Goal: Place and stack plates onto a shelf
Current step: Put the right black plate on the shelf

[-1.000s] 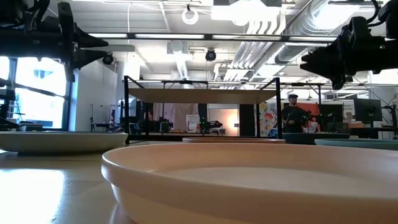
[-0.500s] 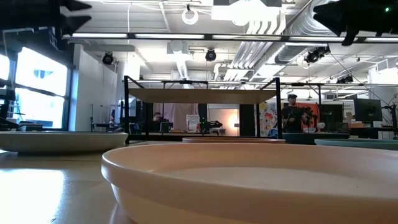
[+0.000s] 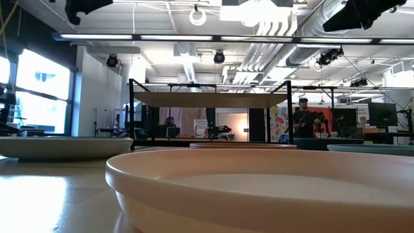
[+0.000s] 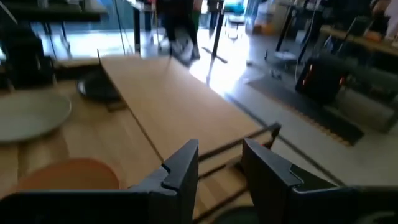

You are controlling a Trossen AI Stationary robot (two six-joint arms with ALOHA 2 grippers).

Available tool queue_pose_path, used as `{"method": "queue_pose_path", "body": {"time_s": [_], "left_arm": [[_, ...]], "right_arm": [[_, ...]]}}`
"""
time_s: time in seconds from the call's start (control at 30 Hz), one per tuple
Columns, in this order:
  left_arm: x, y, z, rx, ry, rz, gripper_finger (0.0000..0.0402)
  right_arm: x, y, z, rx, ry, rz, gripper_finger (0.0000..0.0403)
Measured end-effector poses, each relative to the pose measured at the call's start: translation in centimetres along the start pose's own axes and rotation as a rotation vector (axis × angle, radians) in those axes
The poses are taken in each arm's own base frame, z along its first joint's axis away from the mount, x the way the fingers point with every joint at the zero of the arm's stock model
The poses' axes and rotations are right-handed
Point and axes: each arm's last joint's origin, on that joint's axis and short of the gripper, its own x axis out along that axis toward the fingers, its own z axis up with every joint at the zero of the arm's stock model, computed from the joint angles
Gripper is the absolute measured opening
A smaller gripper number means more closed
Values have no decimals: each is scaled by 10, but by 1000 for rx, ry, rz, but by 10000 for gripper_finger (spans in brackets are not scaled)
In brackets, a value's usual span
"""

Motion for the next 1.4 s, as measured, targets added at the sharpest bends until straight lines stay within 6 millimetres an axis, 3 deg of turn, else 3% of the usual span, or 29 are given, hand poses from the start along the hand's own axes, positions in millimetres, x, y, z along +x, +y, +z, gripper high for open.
{"method": "queue_pose_path", "body": {"time_s": [0.3, 0.7, 1.03, 1.4], "left_arm": [[14, -9, 10, 104, 28, 17, 126], [13, -5, -4, 174, 170, 39, 126], [11, -3, -12, 212, 244, 50, 126], [7, 1, -22, 264, 350, 65, 126]], "right_arm": [[19, 6, 12, -102, 333, 19, 114], [58, 23, -11, -155, 678, 85, 115], [78, 32, -18, -278, 780, 175, 115], [105, 37, -31, -275, 921, 192, 115]]}}
